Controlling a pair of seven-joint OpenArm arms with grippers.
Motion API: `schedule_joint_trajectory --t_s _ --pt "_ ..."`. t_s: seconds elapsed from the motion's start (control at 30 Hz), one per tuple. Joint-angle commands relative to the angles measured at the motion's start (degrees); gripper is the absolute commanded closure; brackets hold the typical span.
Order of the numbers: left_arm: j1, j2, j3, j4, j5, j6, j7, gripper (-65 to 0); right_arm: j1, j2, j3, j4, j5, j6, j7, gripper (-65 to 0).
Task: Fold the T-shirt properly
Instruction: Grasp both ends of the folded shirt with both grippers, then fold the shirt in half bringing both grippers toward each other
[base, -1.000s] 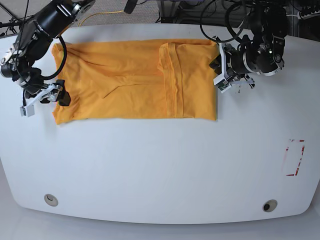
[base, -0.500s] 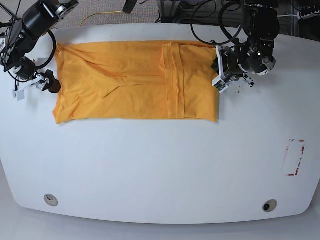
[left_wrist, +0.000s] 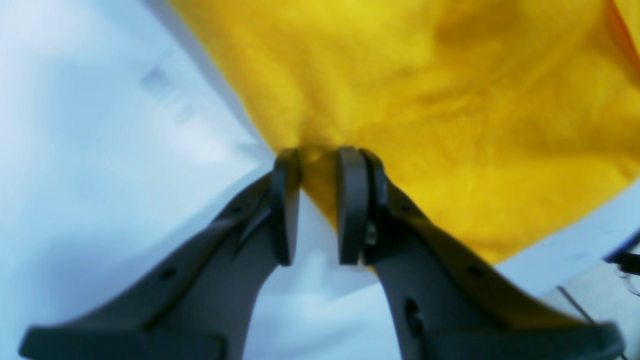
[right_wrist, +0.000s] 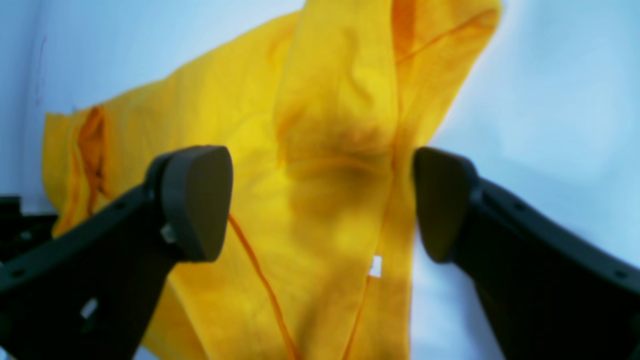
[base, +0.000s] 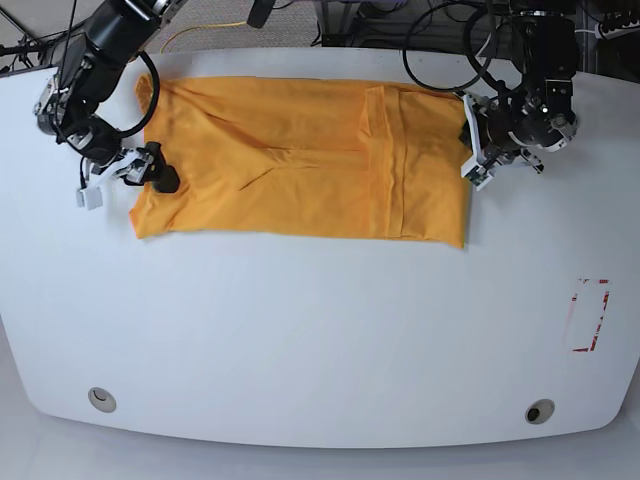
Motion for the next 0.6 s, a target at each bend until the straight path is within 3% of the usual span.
schedule_joint_trajectory --t_s 0.0,0.17,0.37,0.47,0.53,0.57 --pt "-0.22 -0.35 -0.07 0.69 0.01 -0.06 0.47 -10.7 -1.92 -2.81 -3.23 6.35 -2.62 -0.71 -3.61 -53.9" --pt "-0.22 -0.26 0.02 0.69 0.01 -0.06 0.47 -10.7 -4.38 -5.19 -5.78 10.22 -2.62 -0.71 -3.61 -53.9" --pt "-0.22 -0.26 -0.07 0.69 0.01 -0.06 0.47 -10.7 -5.79 -5.1 -5.78 10.22 -2.62 -0.71 -3.52 -52.0" --pt "-0.14 -0.17 -0.07 0.69 0.01 -0.06 0.47 -10.7 -5.79 -5.01 -5.78 10.22 -2.62 -0.71 -3.35 -36.8" --pt "-0.14 -0.17 -0.16 0.6 0.1 -0.06 0.47 -10.7 -5.44 -4.92 -5.78 10.22 -2.88 -0.71 -3.17 -16.8" --pt "-0.22 -0.17 -0.16 0.6 0.1 -0.06 0.47 -10.7 -5.35 -4.83 -5.87 10.22 -2.88 -0.71 -3.17 -10.1"
